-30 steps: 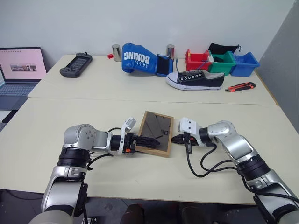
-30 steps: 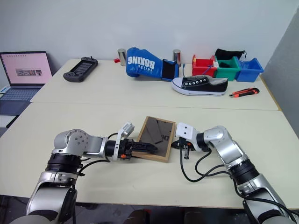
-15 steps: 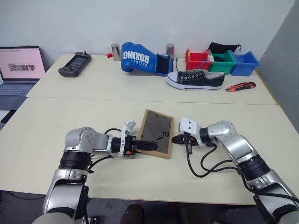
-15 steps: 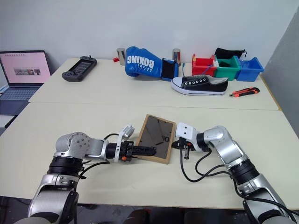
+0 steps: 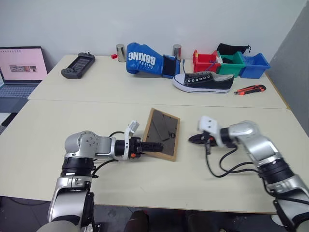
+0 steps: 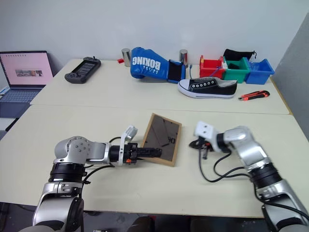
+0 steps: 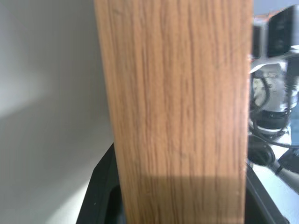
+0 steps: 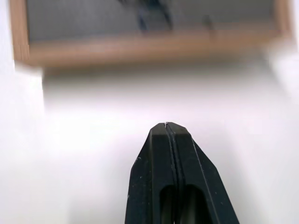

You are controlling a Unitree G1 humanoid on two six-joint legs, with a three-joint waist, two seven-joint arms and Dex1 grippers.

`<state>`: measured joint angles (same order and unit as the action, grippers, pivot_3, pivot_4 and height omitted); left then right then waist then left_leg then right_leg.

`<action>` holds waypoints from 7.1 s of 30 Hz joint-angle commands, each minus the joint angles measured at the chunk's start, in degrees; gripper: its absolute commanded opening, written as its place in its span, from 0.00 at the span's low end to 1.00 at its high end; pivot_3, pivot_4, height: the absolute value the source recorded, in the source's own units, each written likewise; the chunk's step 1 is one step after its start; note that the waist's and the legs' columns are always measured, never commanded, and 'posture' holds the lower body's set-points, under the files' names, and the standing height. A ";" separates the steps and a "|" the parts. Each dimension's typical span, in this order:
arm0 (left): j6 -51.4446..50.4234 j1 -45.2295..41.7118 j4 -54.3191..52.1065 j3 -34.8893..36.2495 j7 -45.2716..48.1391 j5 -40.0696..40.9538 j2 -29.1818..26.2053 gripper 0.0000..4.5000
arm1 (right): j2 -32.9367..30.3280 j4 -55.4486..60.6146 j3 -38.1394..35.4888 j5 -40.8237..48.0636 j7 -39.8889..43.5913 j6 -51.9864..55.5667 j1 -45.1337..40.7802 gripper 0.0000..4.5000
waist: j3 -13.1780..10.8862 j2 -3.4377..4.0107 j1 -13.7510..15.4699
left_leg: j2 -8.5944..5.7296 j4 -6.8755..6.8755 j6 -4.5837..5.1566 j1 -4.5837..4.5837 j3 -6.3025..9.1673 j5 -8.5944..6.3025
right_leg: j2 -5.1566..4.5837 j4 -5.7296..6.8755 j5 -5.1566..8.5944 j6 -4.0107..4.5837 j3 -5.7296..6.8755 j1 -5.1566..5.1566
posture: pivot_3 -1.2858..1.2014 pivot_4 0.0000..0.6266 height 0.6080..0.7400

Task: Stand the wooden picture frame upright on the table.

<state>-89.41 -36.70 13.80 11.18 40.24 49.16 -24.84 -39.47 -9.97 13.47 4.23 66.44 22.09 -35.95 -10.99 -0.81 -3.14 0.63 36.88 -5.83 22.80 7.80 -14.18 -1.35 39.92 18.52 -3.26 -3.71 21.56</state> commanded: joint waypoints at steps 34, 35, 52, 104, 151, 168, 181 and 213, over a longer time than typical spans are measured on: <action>14.26 6.05 -22.39 0.14 -7.05 5.84 11.51 0.29 | 8.82 -7.93 -4.20 19.75 4.51 26.11 -28.64 0.99 | -0.04 -0.01 -0.10 | -0.02 -0.04 -0.04 0.16 -0.09 0.02 | -0.03 -0.03 -0.03 -0.03 -0.04 0.19 | 0.52 0.24 1.00; 14.42 6.01 -22.41 0.01 -6.90 5.86 11.41 0.29 | 8.94 -7.86 -3.96 19.50 4.57 25.90 -28.42 0.99 | -0.04 -0.01 -0.10 | -0.02 -0.04 -0.03 0.16 -0.08 0.01 | -0.03 -0.03 -0.03 -0.03 -0.04 0.19 | 0.52 0.24 1.00; 15.80 5.32 -20.94 -1.84 -5.78 5.65 9.77 0.29 | 6.23 4.71 -4.76 26.79 9.43 31.77 -23.41 0.99 | -0.04 -0.01 -0.08 | -0.01 -0.04 0.00 0.15 -0.07 0.00 | -0.03 -0.03 -0.03 -0.03 -0.03 0.18 | 0.52 0.24 1.00; 7.08 5.55 -10.71 8.50 -38.31 52.36 5.81 0.29 | -11.08 -0.28 -6.79 2.71 4.82 -33.35 2.98 0.99 | -0.10 -0.11 0.40 | 0.02 -0.01 0.02 0.18 -0.11 -0.02 | -0.04 -0.10 -0.02 -0.06 -0.02 0.14 | 0.52 0.24 1.00; 17.94 12.22 -18.38 0.64 -53.80 63.84 13.10 0.29 | -1.97 -29.45 -1.44 -66.23 -74.01 -114.52 -21.24 0.99 | -0.14 -0.14 -0.15 | -0.08 0.09 -0.22 -0.22 -0.37 0.13 | -0.03 0.01 -0.15 -0.24 -0.40 -0.08 | 0.52 0.24 1.00; 18.76 14.60 -20.40 -0.38 -53.49 63.84 13.28 0.29 | -5.27 -27.58 4.54 -74.15 -88.07 -111.61 -22.79 0.30 | -0.13 -0.15 -0.14 | -0.10 0.09 -0.22 -0.23 -0.40 0.13 | -0.03 0.02 -0.16 -0.24 -0.42 -0.09 | 0.52 0.24 1.00; 19.15 14.40 -21.93 -4.54 -51.99 63.84 5.16 0.29 | -7.12 -26.66 8.97 -74.96 -93.87 -109.56 -23.38 0.30 | -0.13 -0.15 -0.17 | -0.10 0.09 -0.21 -0.24 -0.38 0.13 | -0.03 0.04 -0.16 -0.24 -0.42 -0.08 | 0.52 0.24 1.00; 22.90 11.27 -32.01 -1.38 -8.77 32.03 -33.54 1.00 | -3.63 -26.35 23.42 22.11 -23.85 -69.27 -19.85 0.29 | -0.14 -0.19 -1.84 | 0.21 0.06 -0.05 -0.22 -0.29 0.05 | -0.01 0.03 -0.19 -0.07 -0.39 -0.19 | 0.52 0.24 1.00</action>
<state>-68.51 -24.43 -19.79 6.43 27.98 83.00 -57.60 -42.79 -48.15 42.33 -1.21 19.73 -67.85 -56.81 -11.14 -1.00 -4.98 1.08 36.94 -5.76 22.59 7.58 -14.16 -1.75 39.97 18.32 -3.31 -4.10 21.39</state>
